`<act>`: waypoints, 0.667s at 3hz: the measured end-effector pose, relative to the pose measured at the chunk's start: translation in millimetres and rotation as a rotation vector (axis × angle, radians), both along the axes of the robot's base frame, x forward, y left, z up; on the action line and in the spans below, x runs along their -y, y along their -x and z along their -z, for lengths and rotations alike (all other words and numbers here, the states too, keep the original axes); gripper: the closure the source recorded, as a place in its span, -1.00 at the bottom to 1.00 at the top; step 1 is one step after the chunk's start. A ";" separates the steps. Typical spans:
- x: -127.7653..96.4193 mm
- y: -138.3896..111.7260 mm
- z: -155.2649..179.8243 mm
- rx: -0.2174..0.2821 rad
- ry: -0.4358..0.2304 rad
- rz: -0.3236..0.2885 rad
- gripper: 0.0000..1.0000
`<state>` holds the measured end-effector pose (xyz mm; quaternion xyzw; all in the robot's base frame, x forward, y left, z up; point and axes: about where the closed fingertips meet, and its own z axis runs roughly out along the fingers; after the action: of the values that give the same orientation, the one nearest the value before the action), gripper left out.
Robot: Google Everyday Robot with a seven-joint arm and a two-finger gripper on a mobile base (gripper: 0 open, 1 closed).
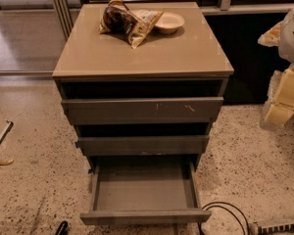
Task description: Place brown chip bag into bottom drawer
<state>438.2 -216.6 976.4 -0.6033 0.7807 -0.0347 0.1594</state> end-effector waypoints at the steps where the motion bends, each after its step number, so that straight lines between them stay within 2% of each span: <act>1: 0.0 0.0 0.0 0.000 0.000 0.000 -1.00; 2: -6.7 -6.4 -2.3 0.015 -0.033 0.010 -1.00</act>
Offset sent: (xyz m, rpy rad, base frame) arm 0.0145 0.0134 -0.0003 0.0765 -0.0117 -0.0216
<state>444.6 -209.9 978.7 -0.5965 0.7828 -0.0270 0.1751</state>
